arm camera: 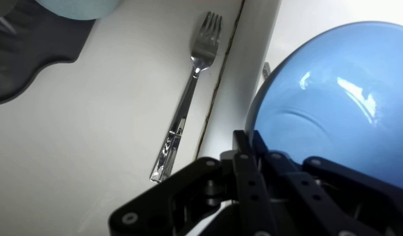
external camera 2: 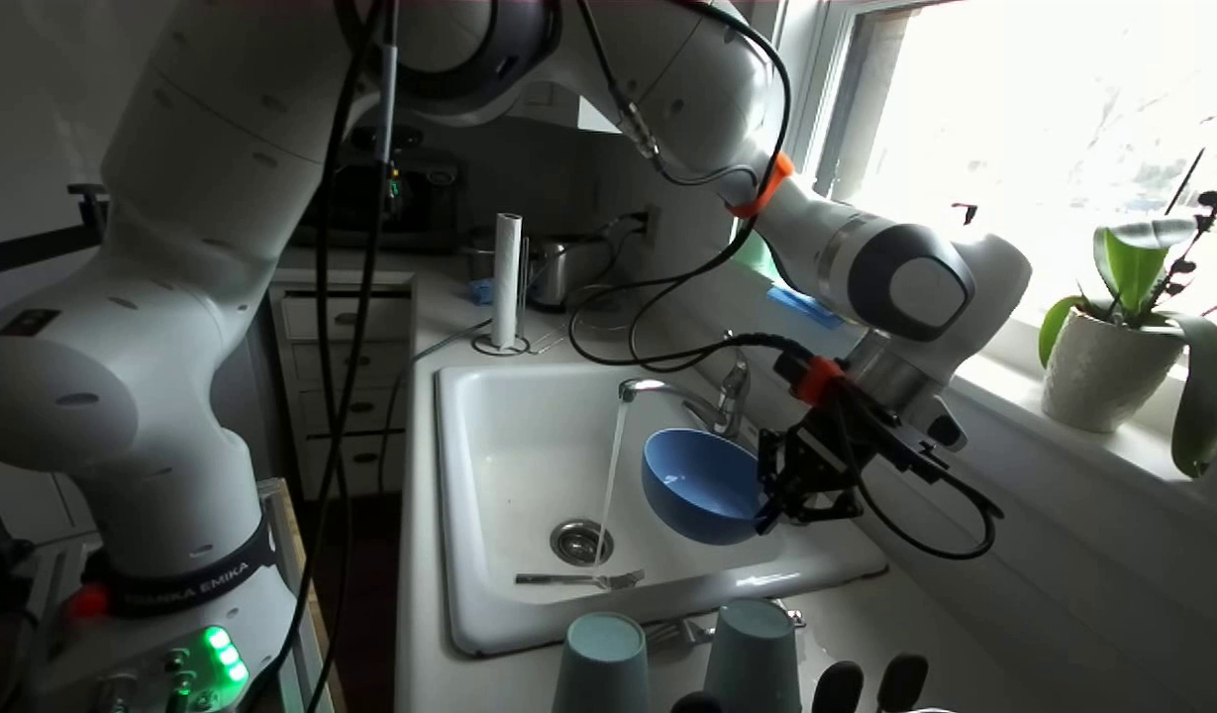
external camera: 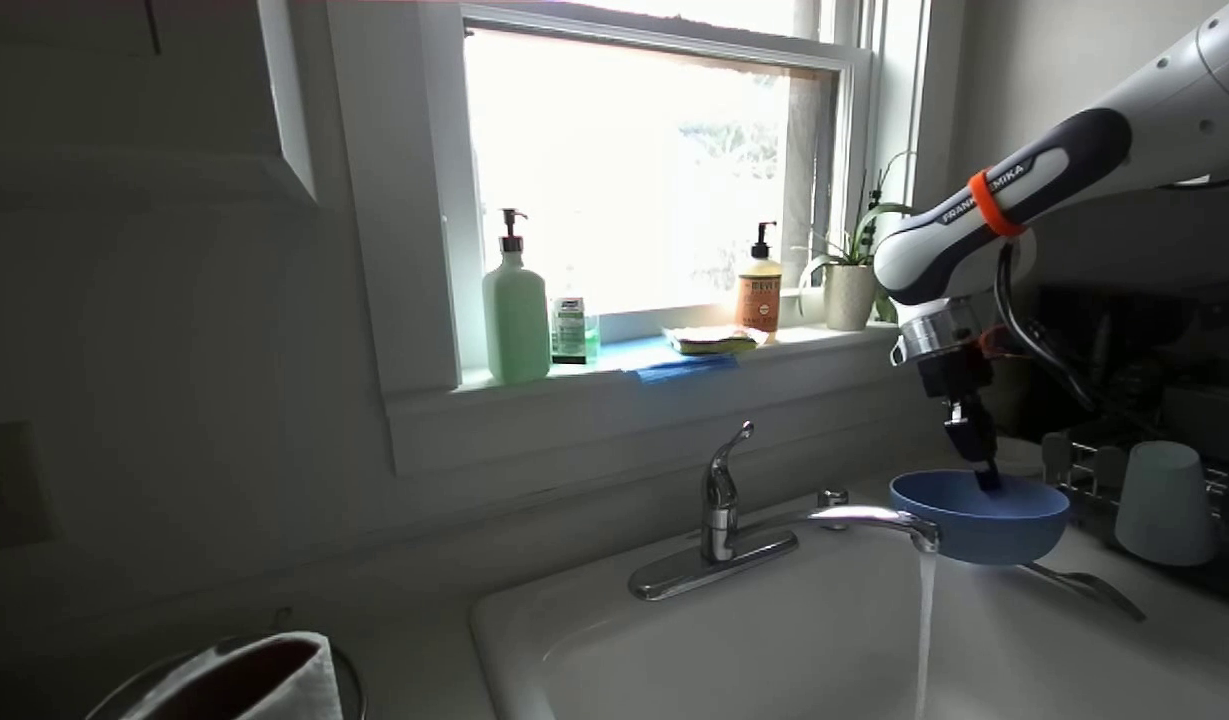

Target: Pick up the blue bowl, fetch some water and put the blue bowl on the kitchen counter

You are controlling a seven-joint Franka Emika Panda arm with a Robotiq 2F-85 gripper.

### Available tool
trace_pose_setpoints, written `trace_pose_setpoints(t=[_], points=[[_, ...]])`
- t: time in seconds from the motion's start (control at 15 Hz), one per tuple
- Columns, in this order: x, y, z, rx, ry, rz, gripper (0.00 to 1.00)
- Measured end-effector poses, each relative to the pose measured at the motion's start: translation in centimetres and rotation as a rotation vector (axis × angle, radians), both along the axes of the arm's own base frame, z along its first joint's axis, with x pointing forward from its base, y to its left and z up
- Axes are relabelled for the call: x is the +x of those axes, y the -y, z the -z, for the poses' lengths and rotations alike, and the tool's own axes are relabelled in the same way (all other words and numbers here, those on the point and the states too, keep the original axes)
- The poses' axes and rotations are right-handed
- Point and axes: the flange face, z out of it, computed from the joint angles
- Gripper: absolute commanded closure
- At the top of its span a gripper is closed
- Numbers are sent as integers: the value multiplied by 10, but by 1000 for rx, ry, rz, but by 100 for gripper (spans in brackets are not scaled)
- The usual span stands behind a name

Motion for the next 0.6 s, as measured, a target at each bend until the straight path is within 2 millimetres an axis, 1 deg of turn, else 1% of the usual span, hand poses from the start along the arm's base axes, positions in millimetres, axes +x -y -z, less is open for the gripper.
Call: trace_pose_setpoints(t=[0.13, 0.27, 0.47, 0.6], points=[[0, -6, 7, 4, -1, -9, 99], [1, -18, 19, 6, 2, -26, 99], [-1, -41, 35, 9, 4, -54, 99], [-5, -57, 41, 14, 7, -76, 99]])
